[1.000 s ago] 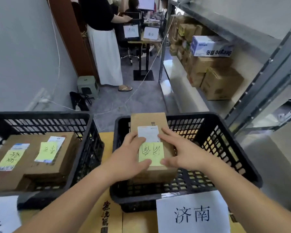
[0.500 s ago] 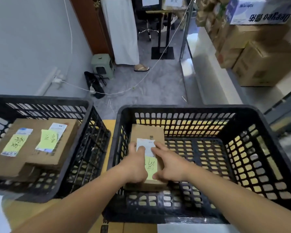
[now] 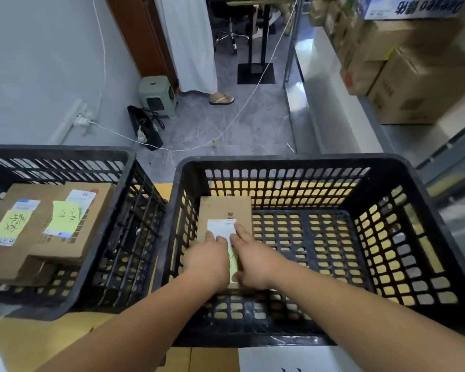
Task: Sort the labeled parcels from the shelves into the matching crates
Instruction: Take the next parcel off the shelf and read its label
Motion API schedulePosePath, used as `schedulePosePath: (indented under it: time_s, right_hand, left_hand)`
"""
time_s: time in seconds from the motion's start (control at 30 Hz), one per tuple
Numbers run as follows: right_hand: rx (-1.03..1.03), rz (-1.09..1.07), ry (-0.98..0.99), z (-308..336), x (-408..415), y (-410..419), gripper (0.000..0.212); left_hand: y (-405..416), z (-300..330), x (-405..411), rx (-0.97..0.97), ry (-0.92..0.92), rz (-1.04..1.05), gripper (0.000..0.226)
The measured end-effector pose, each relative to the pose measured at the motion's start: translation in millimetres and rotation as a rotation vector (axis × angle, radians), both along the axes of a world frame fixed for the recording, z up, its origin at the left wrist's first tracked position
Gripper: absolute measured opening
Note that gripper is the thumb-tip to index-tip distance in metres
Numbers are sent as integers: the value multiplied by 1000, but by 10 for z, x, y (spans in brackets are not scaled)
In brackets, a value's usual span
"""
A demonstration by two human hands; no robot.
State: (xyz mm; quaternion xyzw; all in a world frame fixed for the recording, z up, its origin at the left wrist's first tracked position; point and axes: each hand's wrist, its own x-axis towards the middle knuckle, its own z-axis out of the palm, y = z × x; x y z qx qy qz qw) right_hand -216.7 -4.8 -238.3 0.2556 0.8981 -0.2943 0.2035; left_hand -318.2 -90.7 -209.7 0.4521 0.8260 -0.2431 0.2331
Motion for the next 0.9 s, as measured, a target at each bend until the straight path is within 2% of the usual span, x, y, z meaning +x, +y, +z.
schedulePosePath:
  time_s: [0.13, 0.27, 0.33, 0.43, 0.5, 0.67, 0.9]
  right_hand:
    - [169, 93, -57, 111, 2, 22, 99]
    - [211, 33, -53, 394, 131, 57, 98]
    - [203, -42, -7, 595, 244, 66, 92]
    - [247, -174, 21, 891, 474, 50, 89]
    - [277, -278, 49, 1064, 678, 4, 87]
    - [317, -557, 90, 1444, 1261, -244, 85]
    - [394, -879, 44, 1842, 1997, -698, 83]
  left_hand:
    - [40, 80, 91, 22, 105, -94, 51]
    - [25, 244, 53, 169, 32, -113, 46]
    - [20, 337, 20, 265, -40, -126, 47]
    - [53, 487, 22, 361, -102, -191, 69]
    - [98, 627, 90, 425, -132, -222, 75]
    - [255, 973, 355, 595, -161, -396, 58]
    - [402, 1308, 1007, 663, -314, -706, 69]
